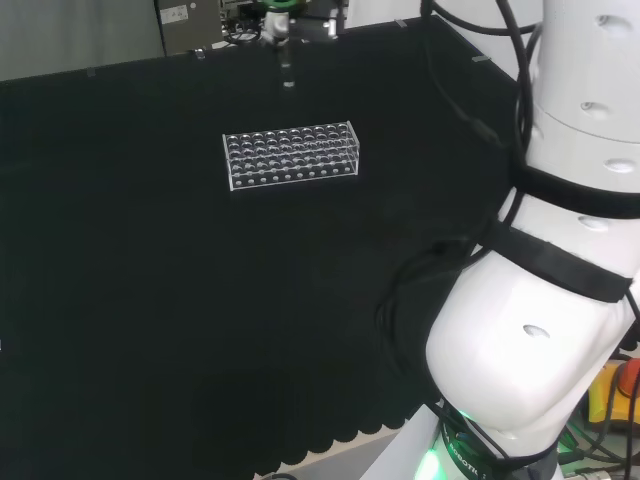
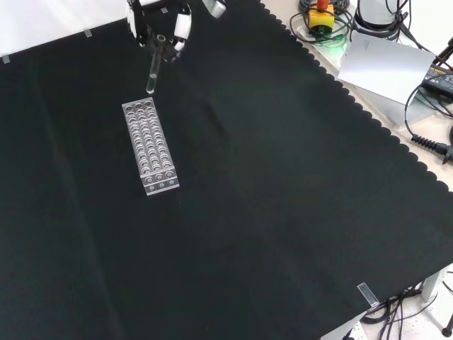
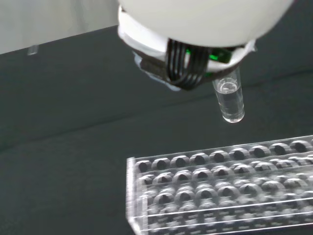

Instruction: Shake the test tube.

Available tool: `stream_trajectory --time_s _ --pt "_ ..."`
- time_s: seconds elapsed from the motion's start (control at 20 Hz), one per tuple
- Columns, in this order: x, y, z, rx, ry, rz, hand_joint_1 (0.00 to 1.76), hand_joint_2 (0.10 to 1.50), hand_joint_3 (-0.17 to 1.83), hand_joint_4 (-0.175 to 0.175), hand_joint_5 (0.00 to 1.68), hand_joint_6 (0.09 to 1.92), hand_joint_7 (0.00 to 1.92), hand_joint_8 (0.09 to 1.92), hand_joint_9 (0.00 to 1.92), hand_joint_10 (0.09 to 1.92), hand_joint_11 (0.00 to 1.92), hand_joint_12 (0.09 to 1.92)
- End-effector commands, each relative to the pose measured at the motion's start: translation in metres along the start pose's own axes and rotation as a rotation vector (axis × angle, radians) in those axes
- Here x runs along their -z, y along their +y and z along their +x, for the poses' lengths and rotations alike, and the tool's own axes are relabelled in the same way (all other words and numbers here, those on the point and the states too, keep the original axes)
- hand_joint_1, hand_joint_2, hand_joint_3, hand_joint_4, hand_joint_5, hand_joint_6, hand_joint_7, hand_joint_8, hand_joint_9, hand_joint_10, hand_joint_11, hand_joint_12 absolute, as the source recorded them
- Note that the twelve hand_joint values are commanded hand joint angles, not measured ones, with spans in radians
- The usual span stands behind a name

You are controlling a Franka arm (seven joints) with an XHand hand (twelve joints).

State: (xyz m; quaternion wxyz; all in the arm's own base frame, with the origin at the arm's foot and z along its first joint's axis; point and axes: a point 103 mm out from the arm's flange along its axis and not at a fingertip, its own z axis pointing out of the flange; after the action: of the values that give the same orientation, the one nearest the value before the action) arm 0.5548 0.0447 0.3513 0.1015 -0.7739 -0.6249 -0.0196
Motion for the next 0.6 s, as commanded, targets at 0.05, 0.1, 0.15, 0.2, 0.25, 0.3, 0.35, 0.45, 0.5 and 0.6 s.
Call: stream_trajectory --time_s 0.05,0.1,0.15,0.2,0.25,0.3,0.35,0.45,0.5,0.6 --pt "-0.016 -0.016 0.095 0.195 0.052 0.061 1.44 0.55 0.73 -0.175 1.38 0.45 1.49 0.46 1.38 0.42 1.08 1.09" --pt "-0.017 -0.018 0.101 0.203 0.053 0.064 1.44 0.55 0.73 -0.175 1.38 0.45 1.49 0.46 1.38 0.42 1.08 1.09" --pt "-0.017 -0.019 0.107 0.215 0.057 0.067 1.44 0.55 0.73 -0.175 1.38 0.45 1.49 0.46 1.38 0.42 1.08 1.09" --pt "-0.017 -0.021 0.110 0.224 0.061 0.069 1.44 0.55 0.73 -0.175 1.38 0.45 1.49 0.46 1.38 0.42 1.08 1.09" --pt "-0.017 -0.022 0.113 0.231 0.068 0.072 1.44 0.55 0.73 -0.175 1.38 0.45 1.49 0.46 1.38 0.42 1.08 1.09" --pt "-0.017 -0.022 0.114 0.233 0.070 0.073 1.44 0.55 0.73 -0.175 1.38 0.45 1.49 0.46 1.38 0.42 1.08 1.10" --pt "-0.016 -0.022 0.112 0.232 0.073 0.072 1.44 0.55 0.73 -0.175 1.38 0.45 1.49 0.46 1.38 0.42 1.08 1.10" --pt "-0.016 -0.020 0.108 0.220 0.067 0.072 1.44 0.55 0.73 -0.175 1.38 0.45 1.49 0.46 1.38 0.42 1.08 1.10" --pt "-0.016 -0.018 0.104 0.212 0.061 0.070 1.44 0.55 0.74 -0.175 1.38 0.45 1.49 0.46 1.38 0.42 1.08 1.10" --pt "-0.016 -0.013 0.089 0.183 0.056 0.065 1.44 0.55 0.74 -0.175 1.38 0.45 1.49 0.46 1.38 0.42 1.08 1.10"
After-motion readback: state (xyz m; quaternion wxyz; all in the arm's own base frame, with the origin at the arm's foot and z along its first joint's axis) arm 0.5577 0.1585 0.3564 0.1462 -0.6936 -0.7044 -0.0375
